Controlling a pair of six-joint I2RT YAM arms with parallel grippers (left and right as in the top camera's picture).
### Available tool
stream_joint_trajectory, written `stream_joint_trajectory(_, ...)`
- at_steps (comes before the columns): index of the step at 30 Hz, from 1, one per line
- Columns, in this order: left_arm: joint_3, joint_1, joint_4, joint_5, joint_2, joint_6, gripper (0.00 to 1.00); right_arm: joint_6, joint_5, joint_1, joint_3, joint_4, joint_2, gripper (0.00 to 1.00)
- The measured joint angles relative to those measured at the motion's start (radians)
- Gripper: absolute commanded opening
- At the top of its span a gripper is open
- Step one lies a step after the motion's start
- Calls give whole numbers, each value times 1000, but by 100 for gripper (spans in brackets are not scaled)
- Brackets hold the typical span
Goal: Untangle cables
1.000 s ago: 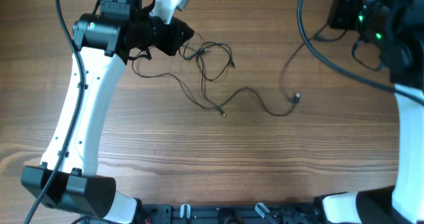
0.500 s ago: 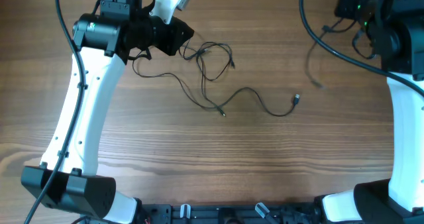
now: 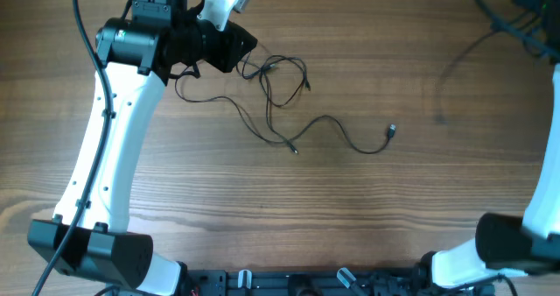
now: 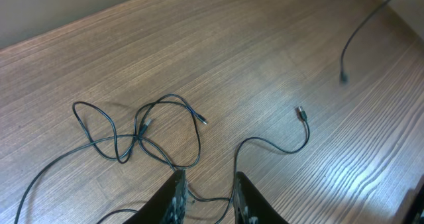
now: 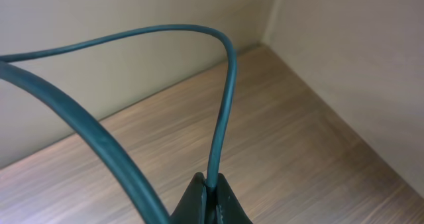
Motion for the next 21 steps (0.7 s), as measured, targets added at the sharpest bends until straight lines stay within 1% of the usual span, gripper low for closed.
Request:
stream_joint_trajectory(4, 0, 0, 2, 0, 0, 0, 25, 1, 0, -61, 0, 60, 66, 4)
stream_joint_trajectory(8, 0, 0, 11, 0, 0, 0, 25, 3, 0, -111, 0, 162, 131, 5)
stream_joint_trajectory(16, 0, 0, 22, 0, -1, 0, 25, 2, 31, -188, 0, 442, 288, 4)
stream_joint_trajectory(21, 0, -3, 22, 0, -1, 0, 25, -42, 80, -221, 0, 565, 394, 5)
